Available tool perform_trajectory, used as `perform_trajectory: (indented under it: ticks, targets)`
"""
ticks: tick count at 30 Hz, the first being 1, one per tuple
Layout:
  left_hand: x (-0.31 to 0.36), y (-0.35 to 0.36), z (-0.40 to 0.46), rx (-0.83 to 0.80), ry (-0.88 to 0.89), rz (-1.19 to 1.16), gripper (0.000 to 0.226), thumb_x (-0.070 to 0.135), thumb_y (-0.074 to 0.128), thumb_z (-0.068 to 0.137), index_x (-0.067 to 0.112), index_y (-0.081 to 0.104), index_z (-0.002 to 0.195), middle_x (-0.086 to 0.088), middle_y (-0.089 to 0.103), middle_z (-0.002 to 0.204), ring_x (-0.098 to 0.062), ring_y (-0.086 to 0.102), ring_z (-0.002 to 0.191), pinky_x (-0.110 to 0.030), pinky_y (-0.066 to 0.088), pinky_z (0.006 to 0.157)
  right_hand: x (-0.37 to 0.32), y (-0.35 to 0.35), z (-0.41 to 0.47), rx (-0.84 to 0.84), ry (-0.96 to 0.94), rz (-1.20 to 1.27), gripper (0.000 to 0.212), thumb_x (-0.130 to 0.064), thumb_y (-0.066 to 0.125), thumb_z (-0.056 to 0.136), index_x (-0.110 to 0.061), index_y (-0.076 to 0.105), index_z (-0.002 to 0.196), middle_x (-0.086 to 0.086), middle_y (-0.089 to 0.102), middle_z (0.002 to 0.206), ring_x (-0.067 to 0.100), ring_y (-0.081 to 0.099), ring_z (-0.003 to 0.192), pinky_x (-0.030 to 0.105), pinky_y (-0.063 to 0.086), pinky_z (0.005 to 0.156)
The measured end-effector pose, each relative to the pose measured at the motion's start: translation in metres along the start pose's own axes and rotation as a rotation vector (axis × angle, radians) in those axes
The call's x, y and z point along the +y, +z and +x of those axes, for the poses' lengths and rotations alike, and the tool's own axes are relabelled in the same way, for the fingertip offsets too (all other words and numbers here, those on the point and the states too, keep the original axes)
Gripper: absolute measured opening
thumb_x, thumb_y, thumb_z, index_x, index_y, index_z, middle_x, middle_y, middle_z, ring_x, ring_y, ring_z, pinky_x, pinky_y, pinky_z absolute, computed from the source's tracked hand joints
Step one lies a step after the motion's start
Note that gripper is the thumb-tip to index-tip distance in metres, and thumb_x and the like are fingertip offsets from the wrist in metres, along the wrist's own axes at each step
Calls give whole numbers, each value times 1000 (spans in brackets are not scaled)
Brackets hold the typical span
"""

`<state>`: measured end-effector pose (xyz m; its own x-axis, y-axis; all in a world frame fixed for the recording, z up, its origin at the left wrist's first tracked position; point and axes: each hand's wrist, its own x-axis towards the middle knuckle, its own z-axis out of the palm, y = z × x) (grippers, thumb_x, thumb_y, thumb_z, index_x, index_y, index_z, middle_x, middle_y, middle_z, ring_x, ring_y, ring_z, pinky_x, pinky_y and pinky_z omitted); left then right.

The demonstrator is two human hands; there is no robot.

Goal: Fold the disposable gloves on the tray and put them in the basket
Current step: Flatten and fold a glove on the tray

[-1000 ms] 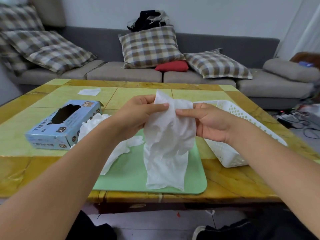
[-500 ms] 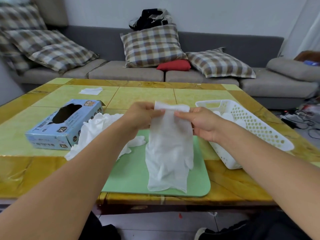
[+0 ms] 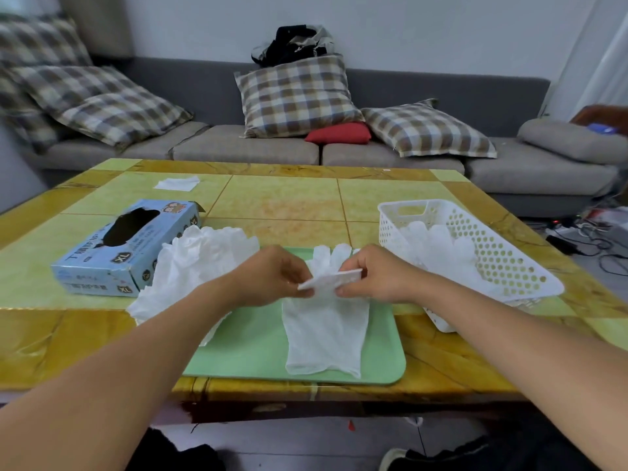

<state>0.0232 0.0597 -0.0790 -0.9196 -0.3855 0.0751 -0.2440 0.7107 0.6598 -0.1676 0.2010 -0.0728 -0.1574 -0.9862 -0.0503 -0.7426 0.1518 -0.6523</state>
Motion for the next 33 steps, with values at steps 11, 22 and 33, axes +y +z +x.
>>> perform_trajectory:
  ticks: [11, 22, 33]
  targets:
    - [14, -10, -9, -34, 151, 46, 9, 21, 84, 81, 23, 82, 90, 17, 76, 86, -3, 68, 84, -19, 53, 82, -23, -11, -16, -200, -99, -19, 4, -18, 80, 85, -19, 79, 82, 6, 71, 79, 12, 56, 68, 32, 44, 67]
    - [4, -9, -23, -418, 28, 160, 12, 29, 87, 77, 31, 75, 76, 16, 73, 75, -3, 67, 74, -26, 56, 79, -19, 11, -15, -422, -42, -265, 14, -15, 77, 82, -21, 78, 94, -11, 74, 82, 8, 65, 72, 38, 58, 76]
    - [7, 9, -19, -417, 79, 301, 6, 22, 85, 79, 22, 79, 79, 17, 70, 68, 4, 62, 66, -17, 52, 70, -29, 11, -14, -498, -60, -331, 16, -9, 74, 79, -25, 73, 77, -17, 63, 64, 1, 56, 60, 27, 49, 64]
